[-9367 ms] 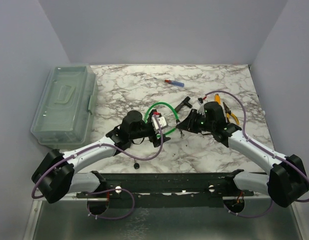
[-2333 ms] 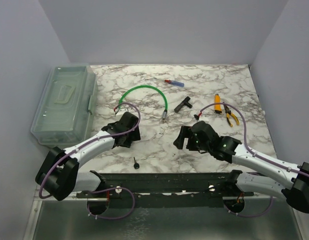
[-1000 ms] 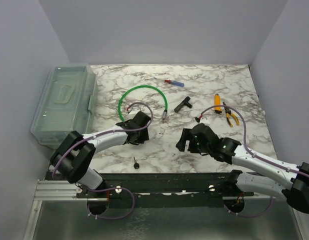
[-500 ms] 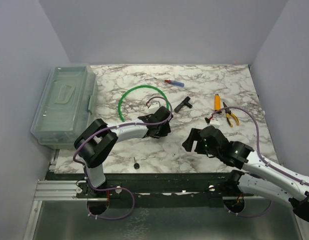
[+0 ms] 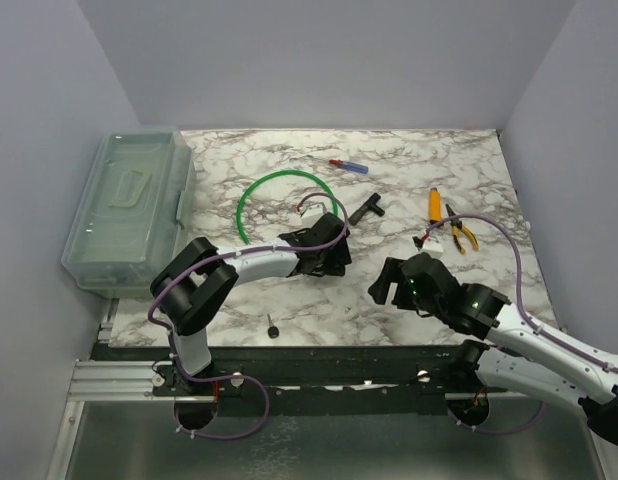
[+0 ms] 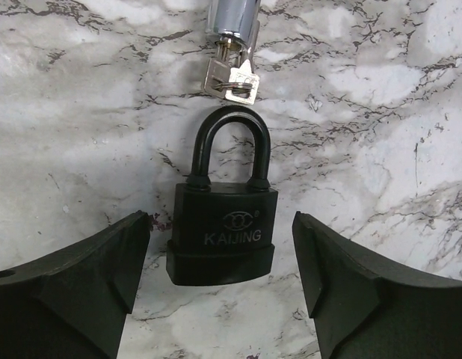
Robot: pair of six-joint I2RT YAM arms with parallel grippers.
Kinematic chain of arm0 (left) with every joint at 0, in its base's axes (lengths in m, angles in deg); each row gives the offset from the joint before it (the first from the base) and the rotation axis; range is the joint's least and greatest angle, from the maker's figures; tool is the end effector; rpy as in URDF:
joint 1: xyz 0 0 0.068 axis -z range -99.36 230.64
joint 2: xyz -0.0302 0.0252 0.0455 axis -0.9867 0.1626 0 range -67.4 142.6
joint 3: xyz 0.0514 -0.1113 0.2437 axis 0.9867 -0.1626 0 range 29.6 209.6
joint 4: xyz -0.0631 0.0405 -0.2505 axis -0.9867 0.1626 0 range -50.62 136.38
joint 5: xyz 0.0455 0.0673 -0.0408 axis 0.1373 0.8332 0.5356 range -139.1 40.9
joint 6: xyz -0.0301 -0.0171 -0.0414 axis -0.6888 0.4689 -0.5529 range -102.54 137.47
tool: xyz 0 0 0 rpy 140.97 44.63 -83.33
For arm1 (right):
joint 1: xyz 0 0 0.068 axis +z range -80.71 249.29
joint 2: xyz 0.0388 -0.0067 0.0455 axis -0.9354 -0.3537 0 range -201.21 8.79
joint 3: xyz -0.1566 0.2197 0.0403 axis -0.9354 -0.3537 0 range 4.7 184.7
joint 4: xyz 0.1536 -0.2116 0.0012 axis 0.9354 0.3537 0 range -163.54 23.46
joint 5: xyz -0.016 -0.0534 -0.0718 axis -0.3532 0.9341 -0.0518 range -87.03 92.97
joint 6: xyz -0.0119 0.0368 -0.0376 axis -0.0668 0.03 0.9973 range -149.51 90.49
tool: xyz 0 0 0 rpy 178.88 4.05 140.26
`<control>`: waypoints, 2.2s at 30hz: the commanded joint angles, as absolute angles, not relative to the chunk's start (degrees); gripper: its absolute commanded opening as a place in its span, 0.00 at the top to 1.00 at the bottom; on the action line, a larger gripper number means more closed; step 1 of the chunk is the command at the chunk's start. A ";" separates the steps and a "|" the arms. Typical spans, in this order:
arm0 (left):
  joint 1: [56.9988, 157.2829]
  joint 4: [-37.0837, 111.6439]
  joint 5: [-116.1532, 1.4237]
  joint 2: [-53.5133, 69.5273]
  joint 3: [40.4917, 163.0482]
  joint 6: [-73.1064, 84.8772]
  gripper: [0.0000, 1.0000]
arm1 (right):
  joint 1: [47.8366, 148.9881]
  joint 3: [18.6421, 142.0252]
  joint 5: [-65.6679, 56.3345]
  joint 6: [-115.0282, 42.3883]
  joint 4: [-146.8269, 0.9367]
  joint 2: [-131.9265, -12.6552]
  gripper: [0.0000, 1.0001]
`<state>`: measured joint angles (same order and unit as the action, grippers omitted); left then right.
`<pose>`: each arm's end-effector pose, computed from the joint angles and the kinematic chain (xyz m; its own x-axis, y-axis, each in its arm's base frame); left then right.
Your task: Unlock with the key
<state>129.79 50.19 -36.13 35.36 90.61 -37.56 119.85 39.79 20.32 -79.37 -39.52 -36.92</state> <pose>0.2461 -0.2724 0.1662 -0.8285 -0.2627 -0.4946 -0.0543 0.9166 -0.3960 0.1125 0.1203 0.2404 -0.7483 0.2390 -0.6189 -0.0471 0.9114 0.4088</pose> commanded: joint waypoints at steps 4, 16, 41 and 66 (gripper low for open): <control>130.59 52.14 -41.55 35.24 88.36 -36.50 0.15 | 120.00 41.51 20.90 -80.27 -39.18 -38.38 0.17; 129.10 69.32 -31.43 14.20 91.66 -20.26 0.10 | 120.00 43.62 12.89 -78.77 -46.26 -48.85 0.22; 108.12 72.62 -2.59 -17.49 79.82 -9.83 0.15 | 143.28 90.07 16.61 -79.62 -37.36 -106.45 0.30; 105.97 72.52 -4.43 -19.19 79.00 -10.33 0.17 | 147.65 101.20 20.68 -80.90 -24.34 -118.65 0.52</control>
<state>106.44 72.88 -3.83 -18.60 79.71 -9.93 147.17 100.55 17.43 -79.90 -28.68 -115.43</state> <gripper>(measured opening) 0.834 0.496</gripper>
